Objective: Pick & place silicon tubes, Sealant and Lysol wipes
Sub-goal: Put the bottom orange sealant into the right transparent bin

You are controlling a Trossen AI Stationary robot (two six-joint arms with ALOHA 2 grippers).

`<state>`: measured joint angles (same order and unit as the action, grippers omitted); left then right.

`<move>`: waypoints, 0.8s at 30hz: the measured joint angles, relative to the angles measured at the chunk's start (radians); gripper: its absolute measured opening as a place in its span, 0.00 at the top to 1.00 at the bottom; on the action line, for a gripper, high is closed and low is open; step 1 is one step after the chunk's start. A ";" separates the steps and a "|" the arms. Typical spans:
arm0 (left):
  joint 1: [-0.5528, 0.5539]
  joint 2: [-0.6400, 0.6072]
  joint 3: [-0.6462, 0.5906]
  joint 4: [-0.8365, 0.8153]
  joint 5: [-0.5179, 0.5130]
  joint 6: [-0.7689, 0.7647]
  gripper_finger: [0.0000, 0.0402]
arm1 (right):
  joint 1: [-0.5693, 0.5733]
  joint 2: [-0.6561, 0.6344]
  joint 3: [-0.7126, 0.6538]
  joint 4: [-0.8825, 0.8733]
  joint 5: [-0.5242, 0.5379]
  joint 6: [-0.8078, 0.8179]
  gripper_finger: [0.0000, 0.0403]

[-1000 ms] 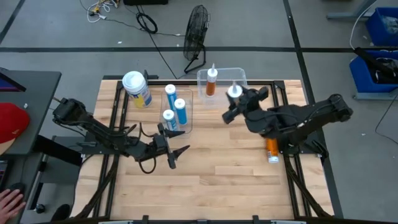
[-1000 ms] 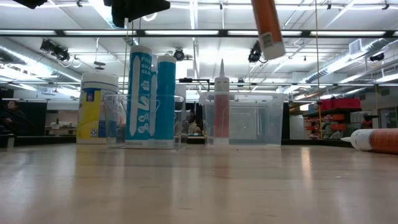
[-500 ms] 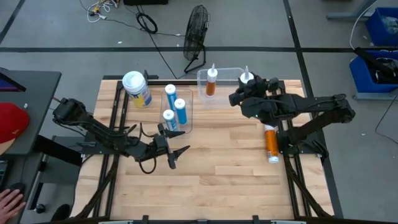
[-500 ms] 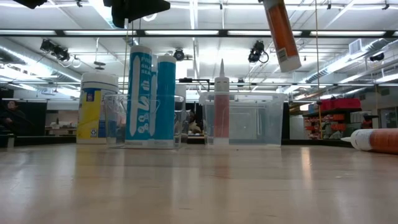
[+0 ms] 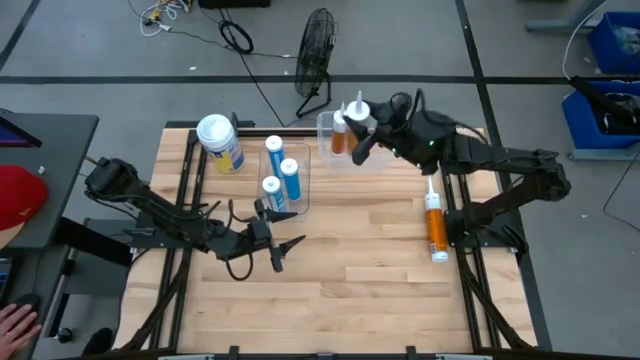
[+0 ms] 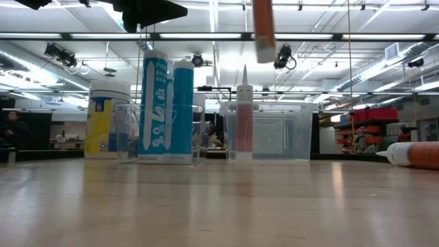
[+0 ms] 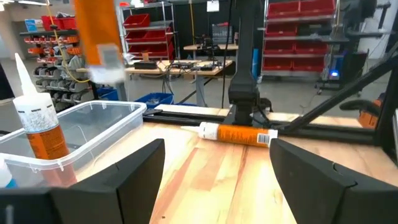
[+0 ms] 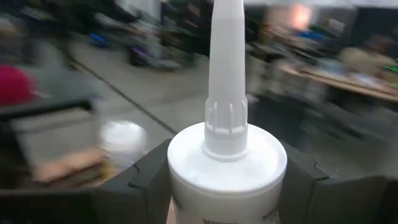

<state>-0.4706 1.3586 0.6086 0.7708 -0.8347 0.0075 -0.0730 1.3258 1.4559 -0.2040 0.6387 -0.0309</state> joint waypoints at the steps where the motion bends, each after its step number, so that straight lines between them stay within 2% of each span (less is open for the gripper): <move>1: 0.000 0.000 0.000 -0.009 0.000 0.000 0.27 | -0.010 -0.001 0.000 0.037 -0.071 -0.021 0.49; 3: 0.000 0.000 0.000 -0.027 0.000 0.000 0.27 | -0.019 -0.011 0.000 0.087 -0.203 -0.068 0.49; 6: 0.000 0.000 0.000 -0.061 0.000 -0.016 0.27 | -0.018 -0.034 0.000 0.142 -0.332 -0.139 0.49; 12: 0.000 0.000 0.000 -0.065 0.027 -0.023 0.27 | -0.049 -0.083 0.000 0.089 -0.338 -0.215 0.49; 16: 0.000 0.000 0.000 -0.065 0.027 -0.023 0.27 | -0.133 -0.099 0.000 0.001 -0.338 -0.181 0.49; 24: 0.000 0.000 0.000 -0.066 0.027 -0.022 0.27 | -0.244 -0.094 -0.013 0.010 -0.428 -0.142 0.49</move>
<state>-0.4709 1.3586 0.6086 0.7052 -0.8076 -0.0147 -0.3171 1.2316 1.4428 -0.1942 0.2109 -0.1728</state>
